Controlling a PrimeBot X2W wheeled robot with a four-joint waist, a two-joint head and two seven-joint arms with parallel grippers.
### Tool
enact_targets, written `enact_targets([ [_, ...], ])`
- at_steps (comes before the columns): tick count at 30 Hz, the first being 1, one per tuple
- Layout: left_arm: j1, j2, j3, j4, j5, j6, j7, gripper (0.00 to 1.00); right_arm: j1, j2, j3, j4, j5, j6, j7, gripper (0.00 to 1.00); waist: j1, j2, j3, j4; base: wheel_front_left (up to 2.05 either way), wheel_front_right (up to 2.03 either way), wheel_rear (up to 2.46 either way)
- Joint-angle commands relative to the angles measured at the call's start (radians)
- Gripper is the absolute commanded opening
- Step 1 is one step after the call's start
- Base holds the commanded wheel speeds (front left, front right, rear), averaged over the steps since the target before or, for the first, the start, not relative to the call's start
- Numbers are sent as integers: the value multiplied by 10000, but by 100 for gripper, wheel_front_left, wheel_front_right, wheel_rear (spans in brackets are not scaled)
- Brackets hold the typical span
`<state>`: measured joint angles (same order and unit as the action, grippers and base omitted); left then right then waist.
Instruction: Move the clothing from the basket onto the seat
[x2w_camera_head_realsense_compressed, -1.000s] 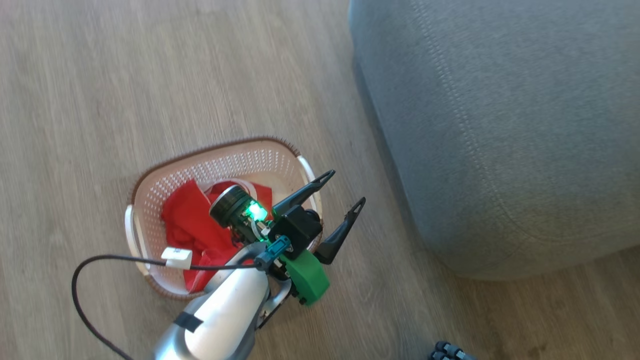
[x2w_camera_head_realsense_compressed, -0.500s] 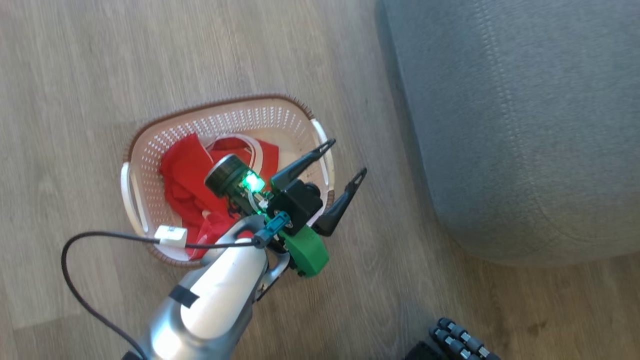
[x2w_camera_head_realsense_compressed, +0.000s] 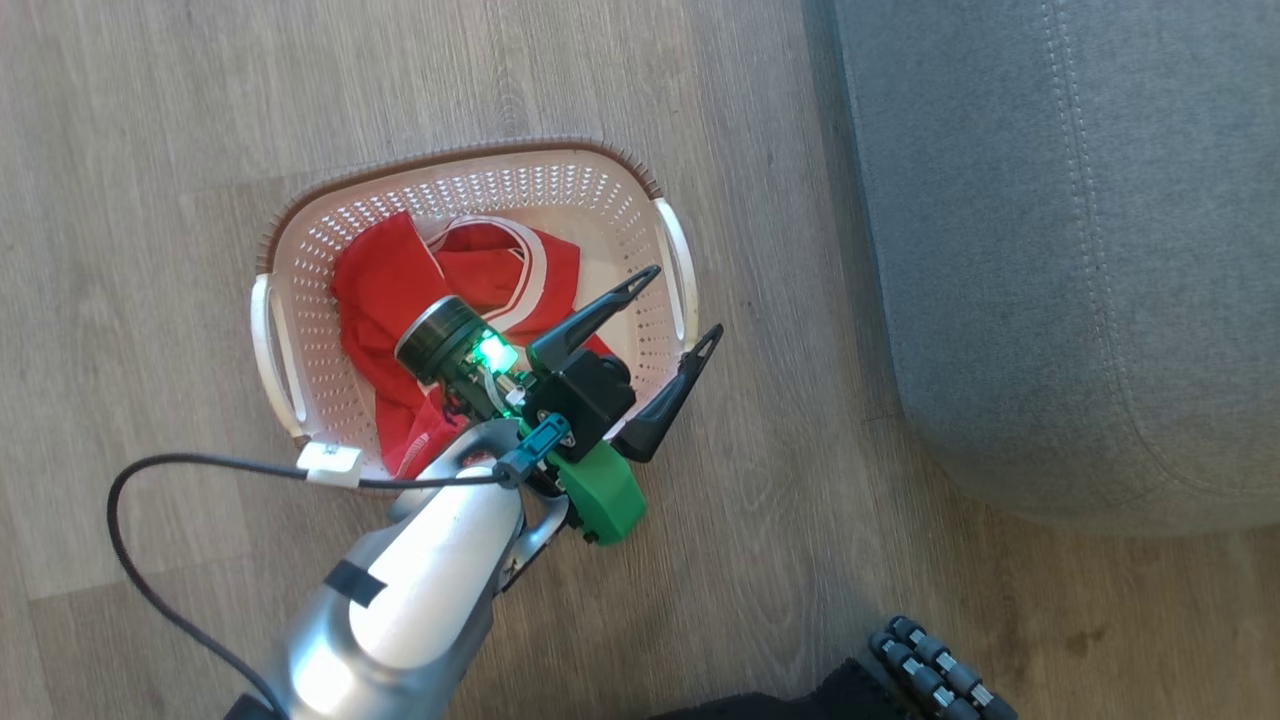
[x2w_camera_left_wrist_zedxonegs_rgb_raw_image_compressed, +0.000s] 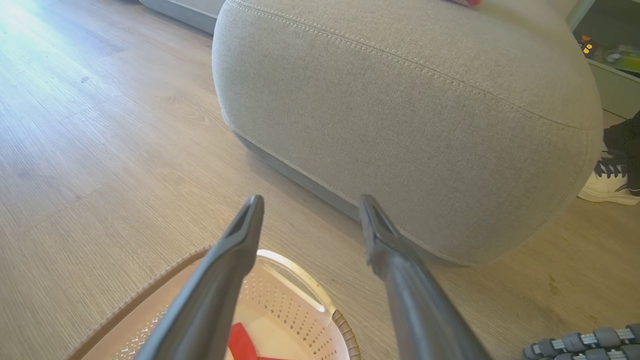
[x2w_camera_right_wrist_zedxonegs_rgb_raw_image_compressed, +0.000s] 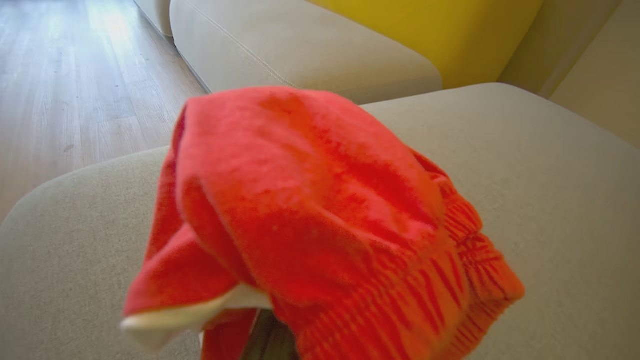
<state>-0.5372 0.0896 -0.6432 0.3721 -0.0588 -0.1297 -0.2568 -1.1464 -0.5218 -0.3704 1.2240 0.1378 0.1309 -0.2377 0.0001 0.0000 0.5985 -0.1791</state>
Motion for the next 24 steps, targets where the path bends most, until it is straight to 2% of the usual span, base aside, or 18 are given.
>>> enact_targets([
  [1,-222,46,252,-336,107,-9,-49,100,-30,-491,29,-88,-60,-2,-1,0,-1,0,7,23,0,0,0],
  [11,-258,45,345,-363,85,-9,-49,100,-92,-218,49,497,36,-2,118,0,-1,0,-11,43,0,0,0],
  [12,-245,27,390,-374,42,-9,-49,100,-104,-224,50,512,80,-2,117,29,-1,0,-21,41,0,0,0],
  [13,-240,15,412,-377,22,-9,-49,100,-124,-245,61,523,105,-2,101,100,-1,0,-35,38,0,0,0],
  [17,-219,-4,395,-341,9,-9,-49,100,-126,-247,219,565,106,-2,97,100,-1,0,-139,33,0,0,0],
  [24,-40,-111,380,-195,-97,-9,-49,100,229,-240,593,632,81,-2,820,100,-1,0,-785,103,0,0,0],
])
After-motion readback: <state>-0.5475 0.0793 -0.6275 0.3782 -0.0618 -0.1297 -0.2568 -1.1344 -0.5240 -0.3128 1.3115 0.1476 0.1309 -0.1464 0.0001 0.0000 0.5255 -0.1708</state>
